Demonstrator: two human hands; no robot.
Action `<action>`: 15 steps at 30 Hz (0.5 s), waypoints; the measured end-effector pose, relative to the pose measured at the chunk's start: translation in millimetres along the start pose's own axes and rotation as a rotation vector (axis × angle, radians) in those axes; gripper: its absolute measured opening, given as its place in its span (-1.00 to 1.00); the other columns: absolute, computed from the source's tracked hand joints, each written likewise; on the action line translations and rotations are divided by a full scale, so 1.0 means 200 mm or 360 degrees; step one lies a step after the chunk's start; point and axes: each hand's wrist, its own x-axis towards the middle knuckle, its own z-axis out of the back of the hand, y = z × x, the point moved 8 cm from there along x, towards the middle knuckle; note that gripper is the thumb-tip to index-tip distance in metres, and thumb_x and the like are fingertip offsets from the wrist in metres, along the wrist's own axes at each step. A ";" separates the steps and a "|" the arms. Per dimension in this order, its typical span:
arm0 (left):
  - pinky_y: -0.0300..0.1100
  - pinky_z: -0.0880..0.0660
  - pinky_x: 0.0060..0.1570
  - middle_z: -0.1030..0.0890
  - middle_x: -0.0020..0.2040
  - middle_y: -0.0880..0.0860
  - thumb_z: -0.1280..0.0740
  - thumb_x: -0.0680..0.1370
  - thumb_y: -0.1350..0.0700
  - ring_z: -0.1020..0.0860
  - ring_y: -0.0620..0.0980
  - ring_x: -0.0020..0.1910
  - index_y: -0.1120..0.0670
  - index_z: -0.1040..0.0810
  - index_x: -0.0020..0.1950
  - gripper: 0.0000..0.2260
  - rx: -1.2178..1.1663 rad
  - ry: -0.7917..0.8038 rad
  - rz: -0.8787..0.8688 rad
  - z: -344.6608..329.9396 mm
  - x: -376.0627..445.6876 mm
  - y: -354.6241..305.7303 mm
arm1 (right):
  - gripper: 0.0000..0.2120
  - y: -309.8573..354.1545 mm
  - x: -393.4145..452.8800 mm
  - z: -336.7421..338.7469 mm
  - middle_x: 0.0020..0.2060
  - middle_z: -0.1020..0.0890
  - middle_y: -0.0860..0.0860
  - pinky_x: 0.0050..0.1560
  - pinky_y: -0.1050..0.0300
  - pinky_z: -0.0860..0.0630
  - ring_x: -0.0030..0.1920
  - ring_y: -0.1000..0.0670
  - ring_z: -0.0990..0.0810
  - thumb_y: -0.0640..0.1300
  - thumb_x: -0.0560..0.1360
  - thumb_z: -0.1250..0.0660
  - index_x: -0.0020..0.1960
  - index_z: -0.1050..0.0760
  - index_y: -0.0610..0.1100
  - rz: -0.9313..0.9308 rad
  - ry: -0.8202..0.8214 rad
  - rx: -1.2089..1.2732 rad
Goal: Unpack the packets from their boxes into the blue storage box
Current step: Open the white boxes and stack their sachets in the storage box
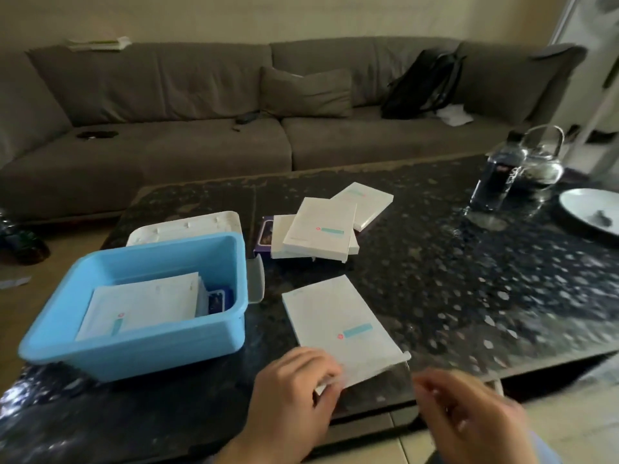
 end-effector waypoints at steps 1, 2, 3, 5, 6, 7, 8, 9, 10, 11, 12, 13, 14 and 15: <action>-0.39 -0.54 -0.07 -0.64 -0.12 -0.23 -0.40 0.48 -0.02 -0.58 -0.31 -0.06 -0.06 -0.62 -0.14 -0.94 -0.0039 -0.0041 0.0070 0.02 0.01 0.01 | -0.94 0.01 -0.04 -0.04 -0.26 -0.63 0.29 -0.38 0.45 -0.46 -0.41 0.29 -0.53 -0.04 0.38 -0.39 -0.22 -0.65 0.07 0.0082 0.0039 -0.0037; -0.40 -0.53 -0.08 -0.64 -0.13 -0.24 -0.39 0.48 -0.04 -0.58 -0.30 -0.06 -0.06 -0.63 -0.14 -0.92 -0.0068 -0.0063 0.0127 0.03 0.02 0.01 | -0.91 0.02 -0.07 -0.09 -0.15 -0.66 0.28 -0.37 0.40 -0.50 -0.38 0.30 -0.56 -0.02 0.40 -0.37 -0.20 -0.66 0.06 0.0164 0.0079 -0.0067; -0.37 -0.54 -0.11 -0.64 -0.13 -0.24 -0.38 0.49 -0.04 -0.59 -0.29 -0.07 -0.06 -0.63 -0.14 -0.91 -0.0086 -0.0080 0.0161 0.05 0.03 0.00 | -0.88 0.03 -0.08 -0.13 -0.06 -0.67 0.27 -0.38 0.35 -0.54 -0.35 0.30 -0.58 0.00 0.42 -0.35 -0.17 -0.67 0.06 0.0234 0.0107 -0.0090; -0.33 -0.54 -0.17 -0.63 -0.13 -0.25 -0.36 0.50 -0.07 -0.59 -0.29 -0.09 -0.07 -0.62 -0.13 -0.89 -0.0089 -0.0104 0.0201 0.07 0.05 0.00 | -0.82 0.05 -0.08 -0.19 0.08 -0.67 0.24 -0.40 0.31 -0.55 -0.34 0.26 -0.62 0.00 0.45 -0.31 -0.09 -0.70 0.05 0.0356 0.0120 -0.0113; -0.34 -0.55 -0.19 -0.62 -0.12 -0.28 -0.35 0.50 -0.10 -0.59 -0.30 -0.07 -0.09 -0.61 -0.11 -0.88 -0.0086 -0.0111 0.0220 0.08 0.05 0.01 | -0.79 0.07 -0.07 -0.22 0.12 -0.66 0.22 -0.43 0.30 -0.55 -0.35 0.22 -0.64 -0.01 0.46 -0.30 -0.05 -0.70 0.04 0.0403 0.0123 -0.0129; -0.34 -0.56 -0.20 -0.61 -0.10 -0.31 -0.34 0.51 -0.13 -0.58 -0.32 -0.03 -0.10 -0.59 -0.09 -0.86 -0.0083 -0.0120 0.0237 0.09 0.06 0.01 | -0.77 0.09 -0.06 -0.25 0.15 -0.65 0.19 -0.46 0.29 -0.54 -0.34 0.18 -0.66 -0.03 0.46 -0.28 -0.02 -0.70 0.02 0.0443 0.0123 -0.0147; -0.34 -0.58 -0.22 -0.60 -0.07 -0.33 -0.33 0.52 -0.16 -0.58 -0.34 0.01 -0.10 -0.58 -0.08 -0.84 -0.0087 -0.0132 0.0245 0.10 0.06 0.01 | -0.75 0.11 -0.04 -0.27 0.17 -0.65 0.16 -0.47 0.27 -0.54 -0.33 0.14 -0.67 -0.05 0.46 -0.28 0.02 -0.70 0.00 0.0477 0.0115 -0.0166; -0.32 -0.60 -0.23 -0.59 -0.04 -0.33 -0.32 0.53 -0.17 -0.57 -0.36 0.05 -0.10 -0.58 -0.07 -0.83 -0.0101 -0.0141 0.0243 0.11 0.07 0.01 | -0.73 0.12 -0.03 -0.29 0.18 -0.65 0.13 -0.49 0.26 -0.54 -0.34 0.11 -0.67 -0.06 0.46 -0.27 0.06 -0.69 -0.02 0.0500 0.0111 -0.0190; -0.31 -0.61 -0.23 -0.60 -0.01 -0.33 -0.31 0.54 -0.18 -0.56 -0.37 0.08 -0.09 -0.58 -0.07 -0.82 -0.0113 -0.0151 0.0241 0.11 0.07 0.00 | -0.70 0.13 -0.03 -0.32 0.21 -0.64 0.10 -0.52 0.26 -0.52 -0.37 0.08 -0.66 -0.07 0.45 -0.27 0.11 -0.67 -0.03 0.0520 0.0117 -0.0226; -0.31 -0.61 -0.23 -0.60 0.00 -0.33 -0.31 0.55 -0.18 -0.56 -0.38 0.09 -0.09 -0.59 -0.07 -0.81 -0.0125 -0.0167 0.0241 0.13 0.08 0.00 | -0.66 0.14 -0.02 -0.34 0.23 -0.63 0.08 -0.56 0.25 -0.49 -0.41 0.06 -0.64 -0.09 0.43 -0.27 0.17 -0.63 -0.03 0.0533 0.0135 -0.0278; -0.30 -0.62 -0.22 -0.61 0.00 -0.32 -0.31 0.56 -0.17 -0.56 -0.39 0.09 -0.07 -0.59 -0.08 -0.80 -0.0137 -0.0186 0.0242 0.14 0.09 0.00 | -0.61 0.15 -0.02 -0.37 0.24 -0.62 0.06 -0.60 0.25 -0.46 -0.46 0.05 -0.60 -0.10 0.41 -0.27 0.22 -0.59 -0.04 0.0542 0.0153 -0.0345; -0.30 -0.62 -0.22 -0.62 -0.01 -0.31 -0.31 0.56 -0.17 -0.57 -0.39 0.09 -0.07 -0.59 -0.08 -0.80 -0.0151 -0.0206 0.0243 0.15 0.09 0.00 | -0.58 0.16 -0.01 -0.40 0.24 -0.62 0.04 -0.63 0.24 -0.42 -0.50 0.04 -0.56 -0.11 0.39 -0.26 0.24 -0.57 -0.04 0.0543 0.0164 -0.0412; -0.31 -0.62 -0.22 -0.63 -0.03 -0.31 -0.31 0.56 -0.16 -0.58 -0.38 0.07 -0.08 -0.59 -0.09 -0.81 -0.0163 -0.0223 0.0246 0.16 0.10 -0.01 | -0.56 0.17 -0.01 -0.42 0.22 -0.63 0.03 -0.67 0.23 -0.39 -0.53 0.04 -0.52 -0.11 0.38 -0.25 0.24 -0.58 -0.04 0.0532 0.0167 -0.0472; -0.30 -0.61 -0.25 -0.63 -0.05 -0.31 -0.32 0.56 -0.14 -0.59 -0.36 0.03 -0.08 -0.58 -0.10 -0.83 -0.0175 -0.0240 0.0251 0.17 0.11 -0.01 | -0.56 0.18 -0.01 -0.44 0.18 -0.65 0.02 -0.69 0.21 -0.36 -0.55 0.02 -0.50 -0.11 0.36 -0.24 0.22 -0.60 -0.05 0.0510 0.0169 -0.0534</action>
